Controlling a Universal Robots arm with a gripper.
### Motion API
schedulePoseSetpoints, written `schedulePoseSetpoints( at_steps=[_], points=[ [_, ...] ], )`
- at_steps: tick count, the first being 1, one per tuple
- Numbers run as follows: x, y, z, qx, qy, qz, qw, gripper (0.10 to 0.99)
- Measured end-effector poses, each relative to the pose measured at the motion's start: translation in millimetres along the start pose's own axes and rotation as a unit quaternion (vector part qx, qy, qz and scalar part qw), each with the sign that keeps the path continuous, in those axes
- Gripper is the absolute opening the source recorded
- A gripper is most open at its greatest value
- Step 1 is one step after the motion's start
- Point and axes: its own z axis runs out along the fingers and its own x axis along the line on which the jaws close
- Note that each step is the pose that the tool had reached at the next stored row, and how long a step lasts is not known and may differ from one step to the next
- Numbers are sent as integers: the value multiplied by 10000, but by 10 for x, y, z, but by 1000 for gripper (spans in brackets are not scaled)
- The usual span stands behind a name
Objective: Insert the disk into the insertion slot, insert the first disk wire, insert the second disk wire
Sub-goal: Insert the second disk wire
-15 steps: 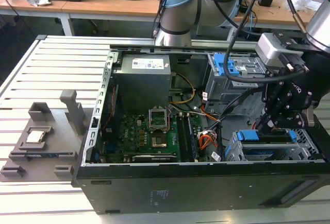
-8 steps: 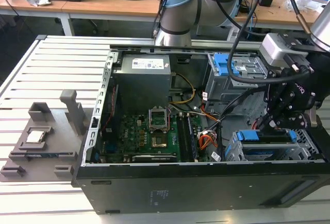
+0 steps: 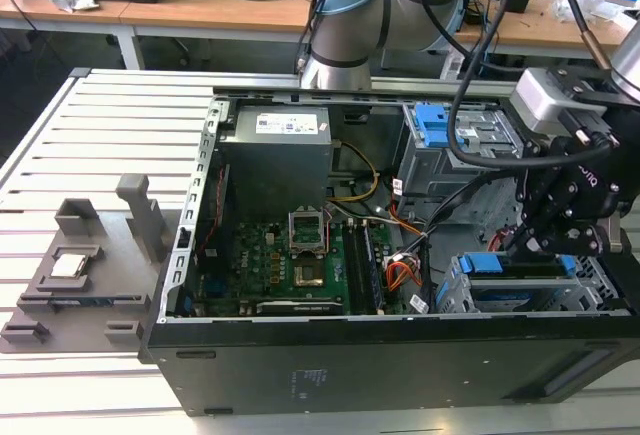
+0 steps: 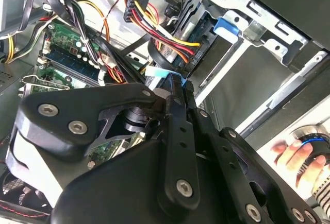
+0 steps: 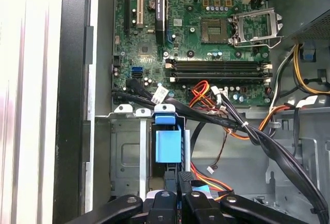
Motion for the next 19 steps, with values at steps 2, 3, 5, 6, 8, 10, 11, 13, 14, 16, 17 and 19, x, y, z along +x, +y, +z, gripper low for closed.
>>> schedulePoseSetpoints(
  at_steps=[2,3,5,6,8,10,11,13,14,16,17,19],
  points=[
    [1,-3,14,-7,0,0,10000,141],
    [0,-4,23,-7,0,0,10000,141],
    [0,-6,34,-7,1,0,10000,141],
    [1,-6,35,-7,2,0,10000,141],
    [0,-6,38,-7,0,0,10000,141],
    [0,-6,38,-7,0,0,10000,141],
    [0,-7,39,-7,0,-1,10000,149],
    [0,-7,39,-7,0,-1,10000,216],
    [0,-6,36,-7,0,0,10000,216],
    [0,0,-19,-7,0,0,10000,216],
    [-4,8,-95,-7,0,0,10000,216],
    [-18,20,-197,-7,0,0,10000,216]
  ],
)
